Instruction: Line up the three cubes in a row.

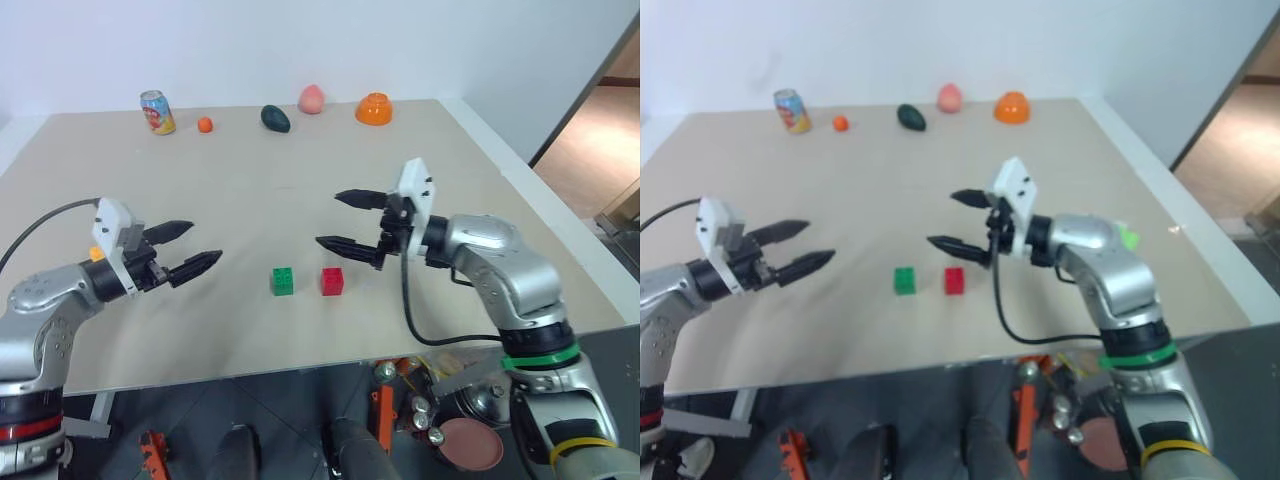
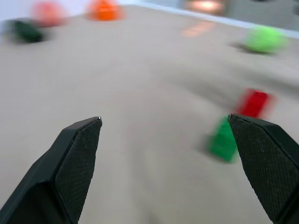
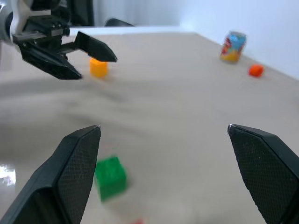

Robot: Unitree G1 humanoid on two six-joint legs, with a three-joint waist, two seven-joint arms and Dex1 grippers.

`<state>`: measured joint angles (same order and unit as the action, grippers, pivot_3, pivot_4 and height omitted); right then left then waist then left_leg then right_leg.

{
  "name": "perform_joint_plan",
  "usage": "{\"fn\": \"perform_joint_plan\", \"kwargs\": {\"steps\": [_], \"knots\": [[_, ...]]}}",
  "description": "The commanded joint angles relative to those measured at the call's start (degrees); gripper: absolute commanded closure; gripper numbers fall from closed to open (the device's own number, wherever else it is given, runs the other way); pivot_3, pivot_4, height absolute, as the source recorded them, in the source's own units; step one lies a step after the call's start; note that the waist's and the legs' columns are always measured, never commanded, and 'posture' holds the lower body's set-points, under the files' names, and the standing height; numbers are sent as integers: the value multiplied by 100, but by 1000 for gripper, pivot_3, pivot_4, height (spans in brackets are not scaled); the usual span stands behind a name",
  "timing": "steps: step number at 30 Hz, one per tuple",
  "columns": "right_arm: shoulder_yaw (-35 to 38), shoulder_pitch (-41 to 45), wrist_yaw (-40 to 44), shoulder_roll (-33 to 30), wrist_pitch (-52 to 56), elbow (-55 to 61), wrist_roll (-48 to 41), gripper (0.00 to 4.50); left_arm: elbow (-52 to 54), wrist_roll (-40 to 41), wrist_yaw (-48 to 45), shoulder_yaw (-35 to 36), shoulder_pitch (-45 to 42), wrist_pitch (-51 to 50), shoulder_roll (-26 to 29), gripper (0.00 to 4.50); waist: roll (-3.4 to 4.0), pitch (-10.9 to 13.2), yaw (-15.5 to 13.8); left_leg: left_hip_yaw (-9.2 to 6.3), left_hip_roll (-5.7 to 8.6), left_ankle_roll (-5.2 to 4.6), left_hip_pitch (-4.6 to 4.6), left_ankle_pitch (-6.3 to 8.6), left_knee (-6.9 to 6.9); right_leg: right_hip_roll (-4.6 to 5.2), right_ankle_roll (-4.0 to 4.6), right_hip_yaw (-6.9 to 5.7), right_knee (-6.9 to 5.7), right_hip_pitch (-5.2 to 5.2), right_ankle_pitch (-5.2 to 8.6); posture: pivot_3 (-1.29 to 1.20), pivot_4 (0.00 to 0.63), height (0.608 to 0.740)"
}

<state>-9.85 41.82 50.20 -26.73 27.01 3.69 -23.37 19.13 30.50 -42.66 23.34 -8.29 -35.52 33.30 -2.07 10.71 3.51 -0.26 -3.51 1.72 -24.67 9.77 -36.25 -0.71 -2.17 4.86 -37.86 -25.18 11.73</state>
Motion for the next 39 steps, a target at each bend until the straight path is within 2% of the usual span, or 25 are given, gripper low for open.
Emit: {"fn": "perform_joint_plan", "kwargs": {"steps": [1, 4, 7, 9, 14, 21, 28, 39], "knots": [[-241, 366, 86, 388, -385, -361, 248, 0, 1427, -247, 1766, 506, 625, -608, -627, 24, -2, -1, -2, 0, 0, 1, -3, 1, 0, 0, -2, 1, 0, -1, 1, 0, 150, 738], [-331, 516, 309, 619, -555, -665, 292, 0, 2147, -721, 3134, 648, 976, -1083, -1283, 24, -5, -2, -28, -3, 2, 4, -4, 2, 0, 0, -24, 0, 0, 0, -10, 0, 150, 738], [-367, 637, 511, 787, -664, -899, 322, 0, 2667, -1230, 4071, 534, 1178, -1413, -1696, 24, -7, -3, -78, -13, 2, 3, 0, 1, 0, -4, 1, -9, -4, 3, -1, 0, 150, 738], [-381, 707, 726, 874, -693, -993, 268, 0, 2964, -1425, 4767, 636, 1058, -1724, -2158, 24, -7, -3, -76, -8, 3, 6, 7, -1, -4, -3, 4, -5, -4, 10, -2, 0, 150, 738], [-389, 727, 953, 983, -771, -1046, 361, 0, 3093, -1565, 5365, 767, 751, -2268, -2596, 24, -12, -6, -73, -11, 6, 11, 14, -6, -8, -4, 11, -6, -4, 14, -12, 0, 150, 738], [-283, 689, 931, 1019, -774, -1007, 422, 0, 2374, -1674, 5342, 672, 278, -2356, -2393, 24, -12, -6, -71, -11, 6, 12, 15, -6, -5, -6, 13, -6, -4, 11, -14, 0, 150, 738], [-186, 527, 749, 952, -689, -821, 427, 0, 1201, -1957, 5508, 717, -514, -2026, -2231, 24, -12, -6, -72, -11, 7, 13, 10, -6, -3, -7, 12, -5, -4, 7, -13, 0, 150, 738], [-123, 325, 476, 788, -562, -522, 437, 0, -315, -2117, 5705, 852, -1277, -1412, -2156, 24, -13, -6, -75, -12, 6, 13, 4, -6, 0, -7, 7, -5, -4, 1, -15, 0, 150, 738]]}}
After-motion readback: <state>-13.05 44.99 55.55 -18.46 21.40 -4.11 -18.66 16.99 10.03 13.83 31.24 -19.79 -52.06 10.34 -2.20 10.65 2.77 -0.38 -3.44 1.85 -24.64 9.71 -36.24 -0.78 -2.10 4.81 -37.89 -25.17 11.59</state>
